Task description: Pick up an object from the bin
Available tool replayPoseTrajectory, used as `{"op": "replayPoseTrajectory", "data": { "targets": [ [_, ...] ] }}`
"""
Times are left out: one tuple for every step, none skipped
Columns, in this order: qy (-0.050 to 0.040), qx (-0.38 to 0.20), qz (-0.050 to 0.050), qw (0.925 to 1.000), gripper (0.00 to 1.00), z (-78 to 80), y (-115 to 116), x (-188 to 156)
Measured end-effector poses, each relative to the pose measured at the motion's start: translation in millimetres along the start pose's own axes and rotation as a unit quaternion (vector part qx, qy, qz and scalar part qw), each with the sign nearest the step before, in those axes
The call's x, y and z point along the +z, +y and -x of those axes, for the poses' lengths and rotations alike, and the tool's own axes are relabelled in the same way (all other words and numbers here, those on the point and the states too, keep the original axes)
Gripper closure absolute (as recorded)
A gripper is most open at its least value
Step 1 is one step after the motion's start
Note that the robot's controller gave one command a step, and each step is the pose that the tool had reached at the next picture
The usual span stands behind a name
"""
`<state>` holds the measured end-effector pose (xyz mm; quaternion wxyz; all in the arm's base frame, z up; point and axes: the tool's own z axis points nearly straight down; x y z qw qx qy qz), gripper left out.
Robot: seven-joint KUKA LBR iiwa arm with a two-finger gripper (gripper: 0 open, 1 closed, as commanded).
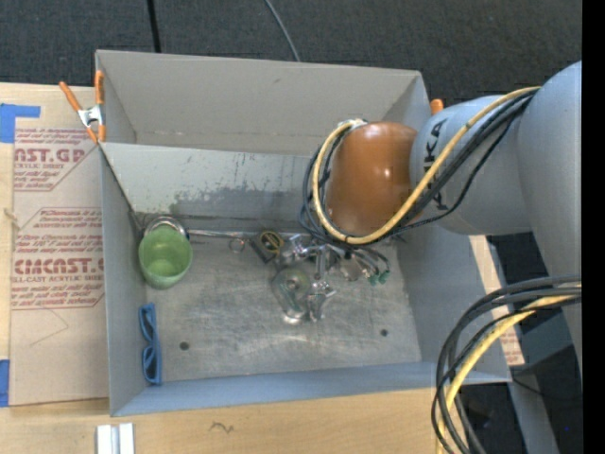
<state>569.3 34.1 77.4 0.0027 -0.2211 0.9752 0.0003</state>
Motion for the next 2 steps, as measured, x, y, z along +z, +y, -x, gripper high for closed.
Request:
{"op": "replayPoseTrajectory", "data": {
  "targets": [
    [-0.0004,-0.167,-0.001,0.986,1.0,-35.0,10,-122],
    [-0.0008,-0.342,0.0,0.9397,1.0,18.0,-24,-192]
  ]
}}
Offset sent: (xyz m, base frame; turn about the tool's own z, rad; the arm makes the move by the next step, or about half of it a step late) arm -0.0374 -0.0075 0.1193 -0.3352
